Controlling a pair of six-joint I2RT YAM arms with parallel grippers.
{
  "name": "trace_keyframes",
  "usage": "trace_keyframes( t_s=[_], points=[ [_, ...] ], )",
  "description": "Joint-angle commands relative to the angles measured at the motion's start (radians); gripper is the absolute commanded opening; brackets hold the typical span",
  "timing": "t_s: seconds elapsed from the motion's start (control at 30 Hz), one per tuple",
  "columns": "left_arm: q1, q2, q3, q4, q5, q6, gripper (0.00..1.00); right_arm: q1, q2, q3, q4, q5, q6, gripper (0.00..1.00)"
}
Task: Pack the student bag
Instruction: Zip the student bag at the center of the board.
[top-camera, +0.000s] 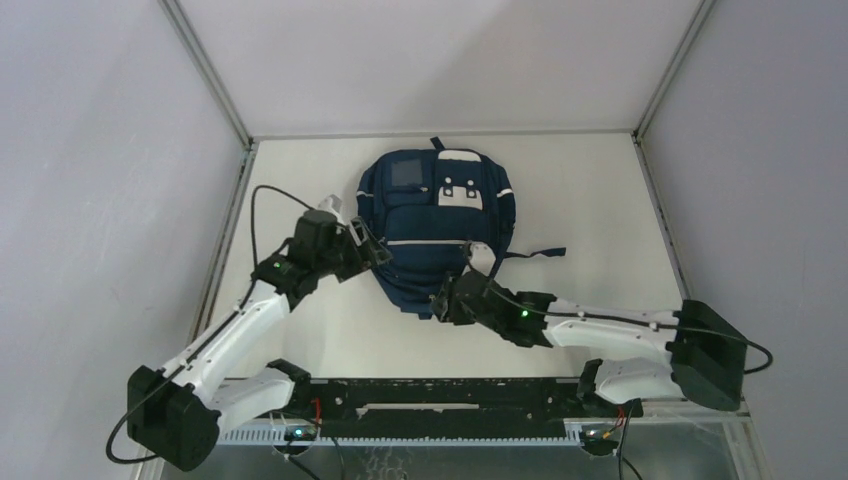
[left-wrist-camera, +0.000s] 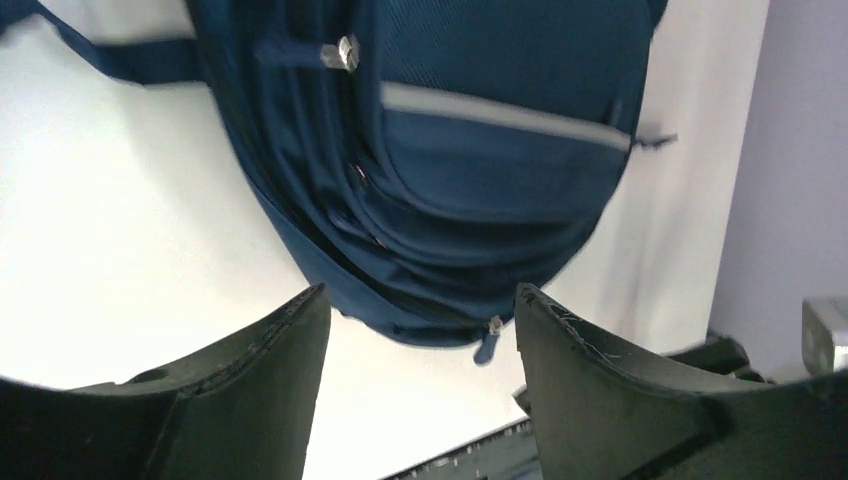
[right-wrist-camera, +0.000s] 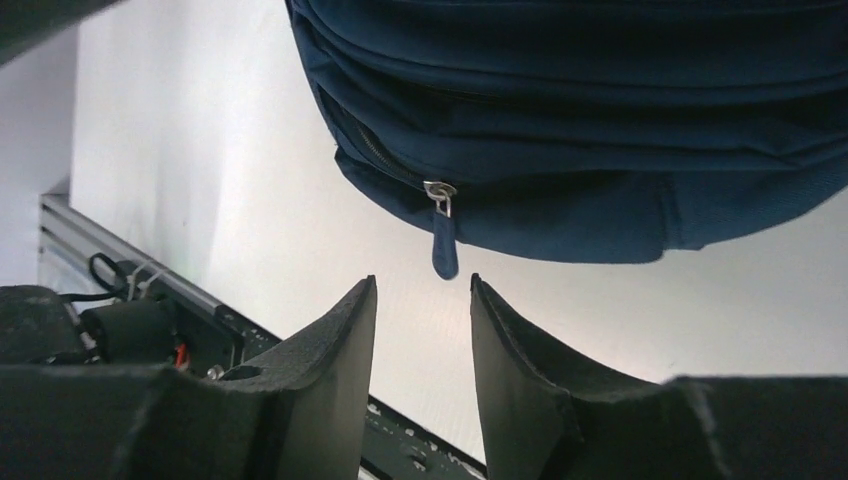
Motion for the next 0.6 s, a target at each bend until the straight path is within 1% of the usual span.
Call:
trace_keyframes(
  t_s=[0.0, 0.1, 0.2, 0.4, 0.47, 0.57],
  points=[
    [-0.102, 0.021, -0.079, 0.045, 0.043, -0.122, 0.72, 0.032, 0.087, 0.085, -0.021, 0.078, 0.013, 0.48],
    [-0.148, 0.07, -0.109, 0.109, 0.071, -0.17, 0.73, 0.033, 0.124, 0.091, 0.022, 0.049, 0.017, 0.47],
    [-0.173, 0.115, -0.124, 0.157, 0.102, -0.196, 0.73, 0.032, 0.159, 0.109, 0.005, 0.058, 0.022, 0.47],
    [-0.178, 0.177, -0.164, 0.222, 0.101, -0.201, 0.73, 0.032, 0.215, 0.11, 0.036, 0.057, 0.005, 0.46],
    [-0.178, 0.196, -0.167, 0.239, 0.094, -0.197, 0.72, 0.03, 0.225, 0.11, 0.055, 0.055, 0.002, 0.45],
    [-0.178, 0.231, -0.167, 0.265, 0.078, -0.191, 0.61, 0.019, 0.236, 0.11, 0.078, 0.044, 0.005, 0.43]
  ],
)
